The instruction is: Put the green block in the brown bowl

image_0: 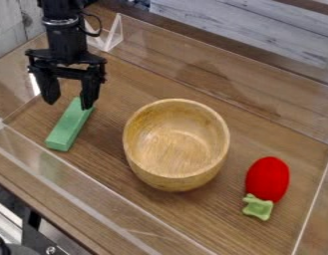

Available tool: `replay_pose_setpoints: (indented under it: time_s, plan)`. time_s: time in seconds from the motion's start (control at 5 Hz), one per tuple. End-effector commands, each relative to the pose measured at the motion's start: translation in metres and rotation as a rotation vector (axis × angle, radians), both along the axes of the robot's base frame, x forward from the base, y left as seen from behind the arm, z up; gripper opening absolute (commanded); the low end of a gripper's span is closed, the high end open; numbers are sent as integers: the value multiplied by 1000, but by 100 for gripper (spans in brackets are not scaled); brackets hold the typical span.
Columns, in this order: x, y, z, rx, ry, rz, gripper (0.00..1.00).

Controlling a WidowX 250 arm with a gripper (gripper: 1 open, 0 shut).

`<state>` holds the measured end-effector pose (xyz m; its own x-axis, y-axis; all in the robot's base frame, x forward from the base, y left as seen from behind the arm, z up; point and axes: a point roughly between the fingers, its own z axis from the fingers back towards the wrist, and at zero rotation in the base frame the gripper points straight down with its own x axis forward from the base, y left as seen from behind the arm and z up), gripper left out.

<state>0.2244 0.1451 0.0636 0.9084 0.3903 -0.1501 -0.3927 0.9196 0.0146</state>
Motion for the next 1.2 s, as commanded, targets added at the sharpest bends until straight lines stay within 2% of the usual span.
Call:
replay_pose_setpoints:
  time_s: [0.0,0.2,0.6,1.0]
  plan:
    - [9,17,4,32,-33,2,100]
    - [8,27,-3,25,-24,-4,100]
    - [9,14,-14,10,-3,-85,100]
    - [7,21,-7,-15,5,-45,100]
